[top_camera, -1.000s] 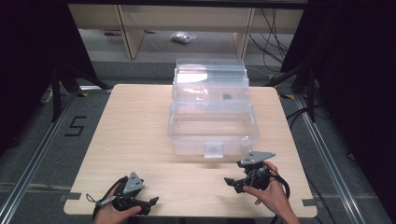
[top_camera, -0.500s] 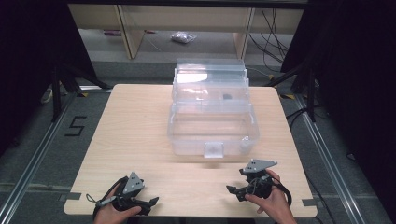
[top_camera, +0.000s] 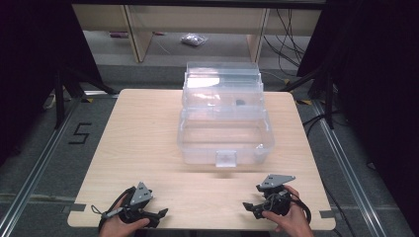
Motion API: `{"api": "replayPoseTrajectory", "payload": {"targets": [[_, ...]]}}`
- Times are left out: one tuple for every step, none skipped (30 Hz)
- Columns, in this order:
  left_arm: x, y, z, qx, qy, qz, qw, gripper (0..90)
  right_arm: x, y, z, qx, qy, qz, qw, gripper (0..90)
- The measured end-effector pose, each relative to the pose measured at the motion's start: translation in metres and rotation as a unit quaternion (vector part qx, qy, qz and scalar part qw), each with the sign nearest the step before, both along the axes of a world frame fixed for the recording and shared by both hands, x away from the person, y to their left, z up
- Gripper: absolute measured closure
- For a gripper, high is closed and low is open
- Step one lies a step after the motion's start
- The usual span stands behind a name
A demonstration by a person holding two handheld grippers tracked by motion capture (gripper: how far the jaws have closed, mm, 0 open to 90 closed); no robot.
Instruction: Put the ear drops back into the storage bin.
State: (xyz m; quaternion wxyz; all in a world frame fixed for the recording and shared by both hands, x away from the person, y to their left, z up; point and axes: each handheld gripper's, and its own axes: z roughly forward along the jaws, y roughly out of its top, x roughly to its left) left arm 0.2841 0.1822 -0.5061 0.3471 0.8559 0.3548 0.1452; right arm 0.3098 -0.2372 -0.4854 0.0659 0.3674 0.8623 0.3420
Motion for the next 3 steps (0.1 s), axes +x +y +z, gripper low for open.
{"api": "replayPoseTrajectory", "payload": {"targets": [[0.0,-0.0001,0.0,0.0,0.0,0.0,1.0,15.9,0.0027,-0.002,-0.0012,-0.001,-0.017,0.008,0.9998,19.8],[-0.0003,-0.0001,0.0001,-0.001,0.001,0.001,1.0,15.8,0.002,-0.0026,-0.001,0.0,-0.012,-0.005,0.9999,19.7],[-0.0003,-0.0001,0.0001,-0.001,0.001,0.001,1.0,15.8,0.0036,-0.0051,-0.0005,-0.007,-0.014,0.001,0.9999,19.6]]}}
